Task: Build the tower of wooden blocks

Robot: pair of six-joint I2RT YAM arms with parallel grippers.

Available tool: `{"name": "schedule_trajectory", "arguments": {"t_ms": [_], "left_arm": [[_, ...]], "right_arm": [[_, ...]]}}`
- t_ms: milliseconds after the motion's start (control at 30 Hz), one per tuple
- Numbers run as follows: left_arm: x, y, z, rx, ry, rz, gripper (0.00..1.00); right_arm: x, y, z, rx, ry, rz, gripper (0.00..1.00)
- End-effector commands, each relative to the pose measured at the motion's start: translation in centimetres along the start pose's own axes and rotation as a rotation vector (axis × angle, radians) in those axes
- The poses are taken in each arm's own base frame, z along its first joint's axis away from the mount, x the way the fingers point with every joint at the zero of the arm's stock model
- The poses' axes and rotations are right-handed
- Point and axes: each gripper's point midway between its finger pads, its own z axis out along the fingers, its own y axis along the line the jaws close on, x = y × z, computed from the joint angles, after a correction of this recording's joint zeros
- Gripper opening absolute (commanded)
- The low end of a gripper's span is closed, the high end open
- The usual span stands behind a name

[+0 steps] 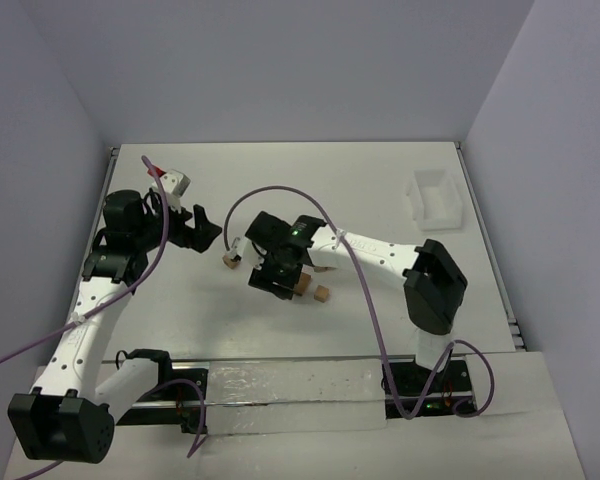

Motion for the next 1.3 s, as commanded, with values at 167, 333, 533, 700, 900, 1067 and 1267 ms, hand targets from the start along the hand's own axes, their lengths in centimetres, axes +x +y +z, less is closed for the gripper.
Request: {"name": "schedule_trajectory", "arguments": {"t_ms": [167, 333, 533, 700, 900, 1067, 1267], "left_arm": [[-3.9, -0.7, -0.6, 0.083, -0.073, -0.043, 0.99], [-4.5, -0.3, -0.6, 0.090, -0.087, -0.069, 0.99], [-5.3, 1.0, -1.0, 0.106, -0.112, -0.153, 0.99], [-5.6, 2.4, -1.4, 0.112, -0.130, -0.208, 0.99], [-5.4, 2.7, -1.6, 0.096, -0.133, -0.201, 0.99], [-5.3, 2.7, -1.8, 0.093, -0.136, -0.200, 0.99], [-5.2, 2.9, -1.8, 0.093, -0.141, -0.205, 0.99]], "right_arm": [[-3.1, -7.5, -4.3, -0.061, -0.098, -0.245, 0.08], [-5.5, -11.0, -4.6, -0.065, -0.128, -0.294, 0.01], [-5.5, -12.9, -2.5, -0.040, -0.090, -0.401, 0.01], [-5.4, -13.6, -0.7, -0.063, -0.032, -0.432, 0.01], [-5.9, -14.4, 0.7, -0.038, -0.023, -0.415, 0.04], [-6.3, -14.6, 2.1, -0.035, -0.011, -0.378, 0.05], [-7.6, -14.7, 2.5, -0.028, -0.062, -0.331, 0.07]]}}
